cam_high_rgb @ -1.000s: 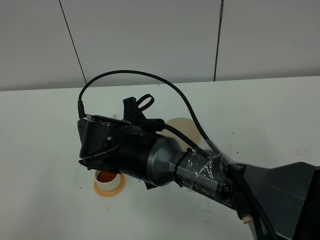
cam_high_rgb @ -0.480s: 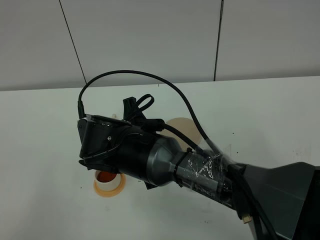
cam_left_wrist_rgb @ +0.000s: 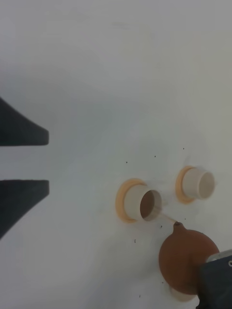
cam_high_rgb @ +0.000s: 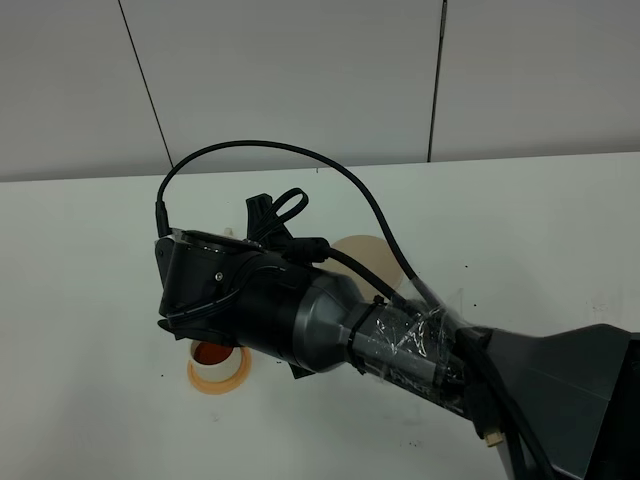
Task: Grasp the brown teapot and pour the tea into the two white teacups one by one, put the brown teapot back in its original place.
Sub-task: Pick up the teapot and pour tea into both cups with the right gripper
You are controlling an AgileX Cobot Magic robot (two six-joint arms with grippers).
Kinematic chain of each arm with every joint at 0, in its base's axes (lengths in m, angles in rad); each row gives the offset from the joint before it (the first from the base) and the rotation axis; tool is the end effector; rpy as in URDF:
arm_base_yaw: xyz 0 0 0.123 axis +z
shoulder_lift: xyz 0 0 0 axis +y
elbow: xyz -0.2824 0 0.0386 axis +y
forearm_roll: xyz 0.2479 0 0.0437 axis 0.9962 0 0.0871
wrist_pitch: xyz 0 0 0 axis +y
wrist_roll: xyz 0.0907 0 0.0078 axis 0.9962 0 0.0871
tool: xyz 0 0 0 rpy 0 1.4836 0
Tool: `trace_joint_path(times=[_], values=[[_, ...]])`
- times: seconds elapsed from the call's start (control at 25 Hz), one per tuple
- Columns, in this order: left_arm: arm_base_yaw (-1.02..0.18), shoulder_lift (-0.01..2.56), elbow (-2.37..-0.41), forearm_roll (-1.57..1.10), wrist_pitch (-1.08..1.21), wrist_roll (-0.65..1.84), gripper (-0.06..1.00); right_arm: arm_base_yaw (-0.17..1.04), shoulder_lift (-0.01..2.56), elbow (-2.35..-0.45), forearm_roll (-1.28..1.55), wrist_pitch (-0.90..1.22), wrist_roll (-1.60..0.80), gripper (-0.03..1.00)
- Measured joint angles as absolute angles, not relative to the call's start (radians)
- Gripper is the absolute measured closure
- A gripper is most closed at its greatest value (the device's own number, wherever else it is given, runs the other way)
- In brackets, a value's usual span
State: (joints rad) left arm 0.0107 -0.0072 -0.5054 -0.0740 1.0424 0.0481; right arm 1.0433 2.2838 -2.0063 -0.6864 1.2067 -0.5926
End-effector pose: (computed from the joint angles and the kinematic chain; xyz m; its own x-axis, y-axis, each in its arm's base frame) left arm -0.0059 -0.0059 0.2803 -0.4267 0.0062 -0.9044 0.0516 0.9985 -0.0176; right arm 0.2900 0.3907 0.2147 0.1639 -0.9489 0.2698 -0.7682 -0.2944 -0.5686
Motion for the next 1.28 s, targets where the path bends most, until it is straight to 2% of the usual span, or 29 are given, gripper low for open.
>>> trace_joint_path(times=[1.28], values=[[0.011, -0.007, -0.505, -0.074, 1.042, 0.048, 0.7, 1.041, 2.284, -2.006, -0.62, 1.184, -0.597, 0.87]])
